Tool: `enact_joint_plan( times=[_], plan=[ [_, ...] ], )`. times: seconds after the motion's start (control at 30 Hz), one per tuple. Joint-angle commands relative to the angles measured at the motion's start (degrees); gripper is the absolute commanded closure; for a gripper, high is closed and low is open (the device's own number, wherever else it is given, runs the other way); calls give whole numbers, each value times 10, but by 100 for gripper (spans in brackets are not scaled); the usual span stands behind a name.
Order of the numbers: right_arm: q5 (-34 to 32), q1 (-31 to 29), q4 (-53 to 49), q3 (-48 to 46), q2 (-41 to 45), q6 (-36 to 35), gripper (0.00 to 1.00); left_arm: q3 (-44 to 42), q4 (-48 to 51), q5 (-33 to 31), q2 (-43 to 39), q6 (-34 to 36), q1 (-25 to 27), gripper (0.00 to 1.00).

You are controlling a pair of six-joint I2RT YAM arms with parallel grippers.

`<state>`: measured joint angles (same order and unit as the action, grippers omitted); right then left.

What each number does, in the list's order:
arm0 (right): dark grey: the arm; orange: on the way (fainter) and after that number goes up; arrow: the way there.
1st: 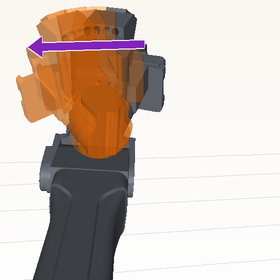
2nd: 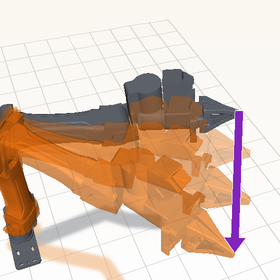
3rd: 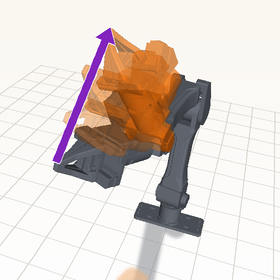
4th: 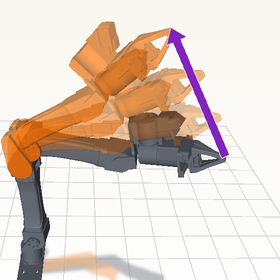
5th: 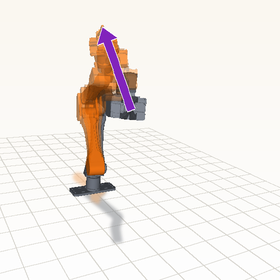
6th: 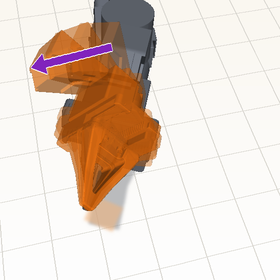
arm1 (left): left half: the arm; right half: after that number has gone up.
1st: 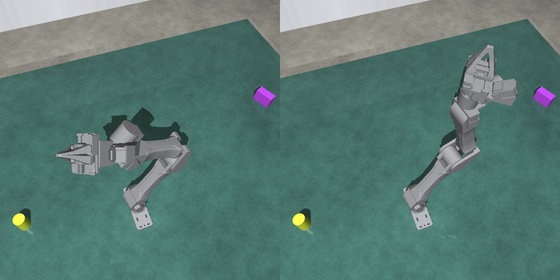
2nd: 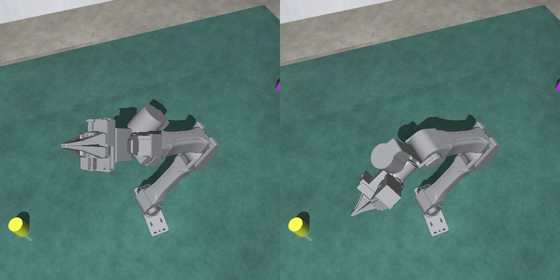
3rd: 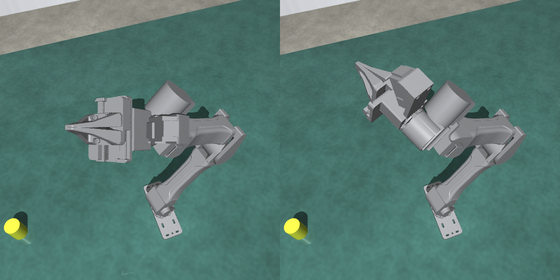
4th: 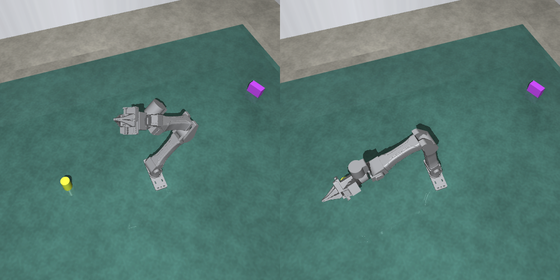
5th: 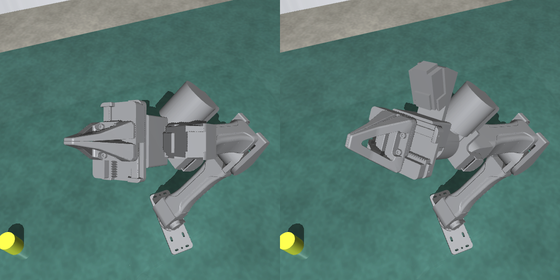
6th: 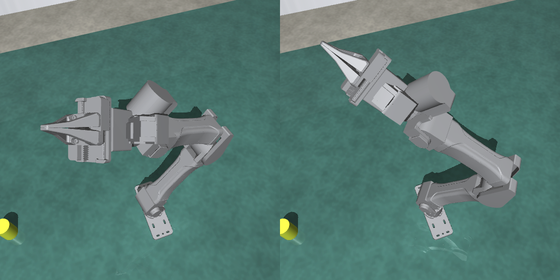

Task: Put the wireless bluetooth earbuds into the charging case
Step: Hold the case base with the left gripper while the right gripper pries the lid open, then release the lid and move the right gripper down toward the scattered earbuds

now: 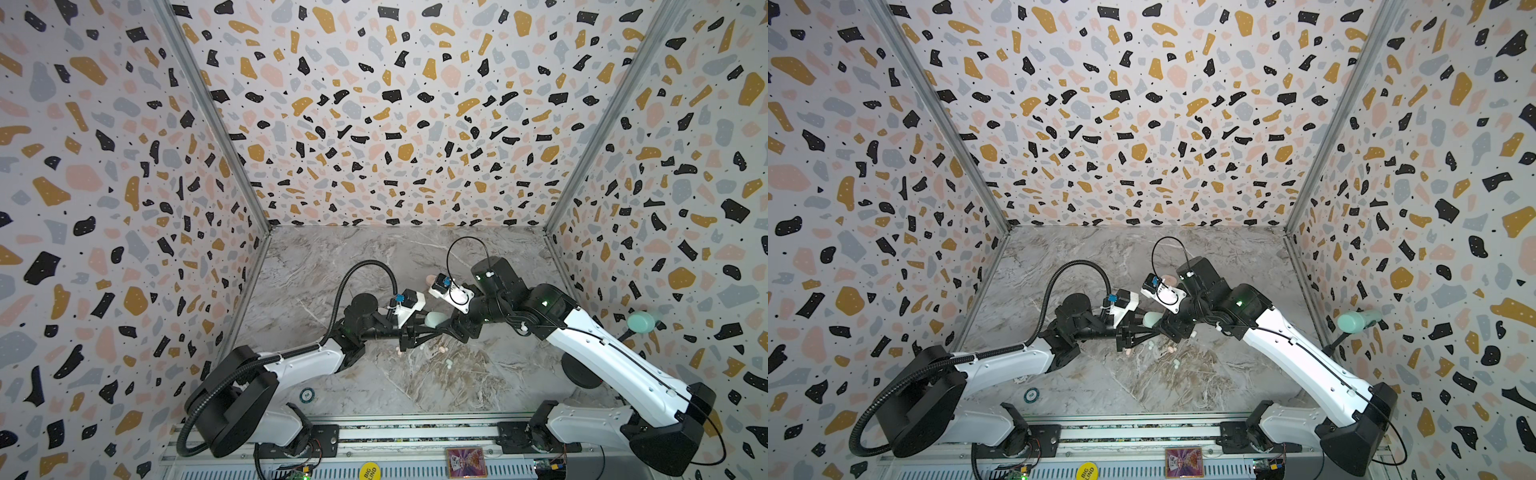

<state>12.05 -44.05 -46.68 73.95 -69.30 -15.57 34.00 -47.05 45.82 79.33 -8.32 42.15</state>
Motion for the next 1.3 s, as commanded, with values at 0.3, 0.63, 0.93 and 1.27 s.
enact_joint_plan(
  times=[0.3,0.63,0.93,1.27],
  plan=[
    [-54,55,33,30,-1,28,21,11,-40,21,-27,14,5,77],
    [-40,66,42,46,-13,43,19,12,-31,12,-29,21,6,78],
    [6,79,23,59,8,66,10,11,-69,-8,-7,-16,0,78],
    [50,116,-4,78,29,142,1,27,-128,-13,29,-69,-43,78]
  ],
)
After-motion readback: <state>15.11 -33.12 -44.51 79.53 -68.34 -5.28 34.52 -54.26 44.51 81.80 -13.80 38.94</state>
